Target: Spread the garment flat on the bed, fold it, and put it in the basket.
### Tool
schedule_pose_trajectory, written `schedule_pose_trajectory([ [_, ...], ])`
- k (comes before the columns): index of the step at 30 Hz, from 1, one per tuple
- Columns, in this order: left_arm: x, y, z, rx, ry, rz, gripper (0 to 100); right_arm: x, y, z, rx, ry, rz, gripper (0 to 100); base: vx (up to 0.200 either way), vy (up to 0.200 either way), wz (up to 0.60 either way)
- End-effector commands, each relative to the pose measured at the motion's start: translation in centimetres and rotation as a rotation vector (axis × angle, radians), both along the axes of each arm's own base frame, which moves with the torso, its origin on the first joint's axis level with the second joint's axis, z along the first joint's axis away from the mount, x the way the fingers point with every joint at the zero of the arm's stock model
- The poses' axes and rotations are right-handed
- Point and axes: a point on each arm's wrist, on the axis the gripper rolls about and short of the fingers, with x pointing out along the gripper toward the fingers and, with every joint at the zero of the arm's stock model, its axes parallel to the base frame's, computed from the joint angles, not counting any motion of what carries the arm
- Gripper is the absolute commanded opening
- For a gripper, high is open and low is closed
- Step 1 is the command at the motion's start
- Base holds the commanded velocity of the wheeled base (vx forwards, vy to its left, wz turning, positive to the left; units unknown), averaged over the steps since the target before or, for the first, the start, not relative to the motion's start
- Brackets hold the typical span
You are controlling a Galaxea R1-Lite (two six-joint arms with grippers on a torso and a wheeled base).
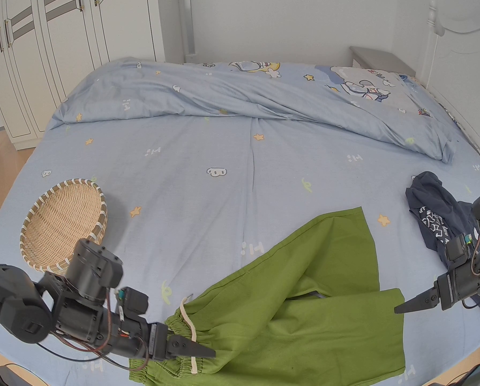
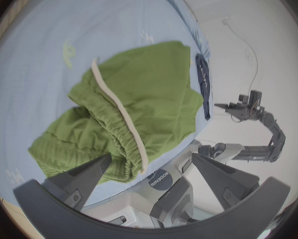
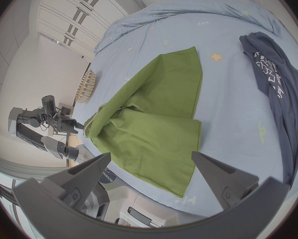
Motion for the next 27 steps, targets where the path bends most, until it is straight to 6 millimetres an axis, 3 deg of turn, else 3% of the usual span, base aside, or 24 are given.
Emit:
schedule_pose_trajectory([
  [1,1.2,3.8,3.5,-0.067,-0.163,0.175,100,-0.3,0.0,-0.6,0.001,0.020,0.006,100,0.000,0.000,0.00],
  [2,1.2,3.8,3.5,-0.067,-0.163,0.175,100,-0.3,0.0,-0.6,0.001,0.020,0.006,100,0.000,0.000,0.00],
  [4,3.0,5.8,3.9,-0.050,-0.205,0.267,100,-0.7,0.0,0.2,0.006,-0.031,0.006,100,0.000,0.000,0.00],
  [10,6.6,7.8,1.4,-0.007,-0.124,0.352,100,-1.5,0.6,0.9,0.018,-0.069,0.050,100,0.000,0.000,0.00],
  [15,8.3,7.2,-1.1,-0.003,-0.031,0.324,100,-1.5,0.8,0.8,0.023,-0.062,0.058,100,0.000,0.000,0.00],
  [27,8.1,3.8,-1.2,-0.040,0.017,0.223,100,-1.5,0.7,0.8,0.022,-0.060,0.054,100,0.000,0.000,0.00],
])
